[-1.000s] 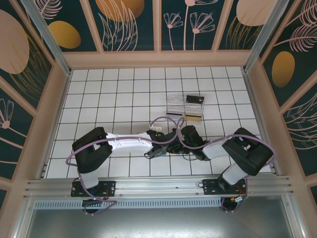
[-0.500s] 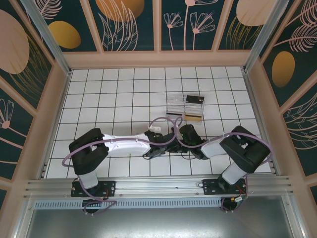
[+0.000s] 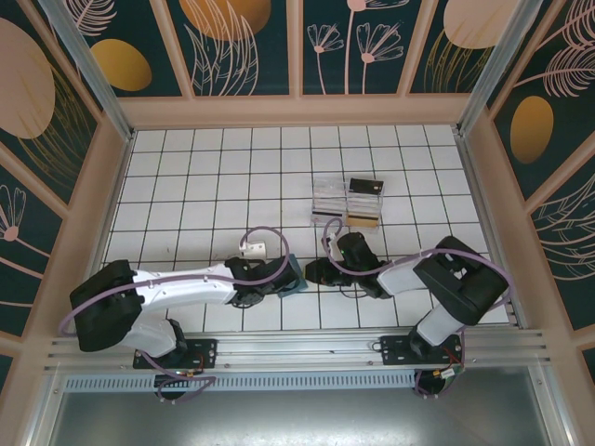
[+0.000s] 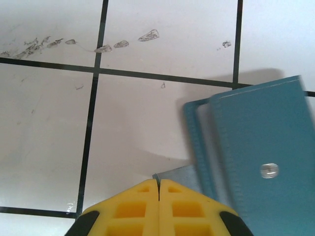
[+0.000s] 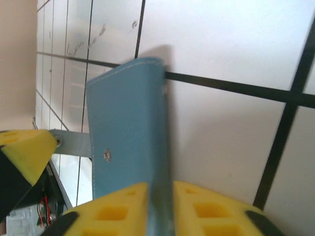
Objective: Take the credit cards out of the card holder
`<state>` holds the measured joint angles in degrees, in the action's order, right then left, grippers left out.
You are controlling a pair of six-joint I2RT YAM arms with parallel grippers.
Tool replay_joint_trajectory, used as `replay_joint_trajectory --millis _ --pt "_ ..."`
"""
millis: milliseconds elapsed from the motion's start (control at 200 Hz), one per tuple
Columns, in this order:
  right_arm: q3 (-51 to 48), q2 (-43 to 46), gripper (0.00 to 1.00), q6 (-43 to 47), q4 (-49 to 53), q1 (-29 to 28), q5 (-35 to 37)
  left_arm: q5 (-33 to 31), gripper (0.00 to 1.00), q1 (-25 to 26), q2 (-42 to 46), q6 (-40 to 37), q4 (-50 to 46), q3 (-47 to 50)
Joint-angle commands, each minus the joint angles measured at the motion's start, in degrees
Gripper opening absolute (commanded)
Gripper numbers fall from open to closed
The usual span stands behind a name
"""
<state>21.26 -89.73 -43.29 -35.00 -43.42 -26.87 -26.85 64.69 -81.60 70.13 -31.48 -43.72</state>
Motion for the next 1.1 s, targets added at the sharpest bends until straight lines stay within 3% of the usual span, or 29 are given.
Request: replay_joint_trajectory --millis 0,95,275,400,571,741,936,1091 --pt "1.3 4.58 0.38 3.61 9.17 -0.13 5.73 -0.52 0.0 -0.35 4.18 -1.66 5.04 -1.03" --pt "3.98 10.46 0.52 6.23 15.16 -0.34 9.39 -0.55 0.0 -0.35 5.96 -5.96 7.4 -4.1" --pt "6.22 19.11 0.65 9.25 21.82 0.18 15.36 3.59 0.0 -0.27 4.57 -13.03 12.22 -10.94" --pt "5.7 21.71 0.66 8.97 23.82 2.12 15.85 5.73 0.0 -0.28 2.55 -14.4 13.82 -13.93" --pt "2.76 23.72 0.66 7.46 23.68 3.08 15.65 3.51 0.0 -0.27 3.24 -11.24 12.59 -12.35" --pt "1.18 21.88 0.65 6.82 22.13 3.08 13.78 -0.65 0.0 -0.74 7.15 -6.04 9.16 -5.07" --pt "0.65 18.32 0.65 5.47 19.33 2.9 11.18 -0.35 0.0 -2.76 11.21 -2.55 10.01 4.36" --pt "0.8 16.93 0.58 5.16 18.0 2.13 10.44 -0.23 0.0 -4.32 12.96 -2.47 11.55 10.25"
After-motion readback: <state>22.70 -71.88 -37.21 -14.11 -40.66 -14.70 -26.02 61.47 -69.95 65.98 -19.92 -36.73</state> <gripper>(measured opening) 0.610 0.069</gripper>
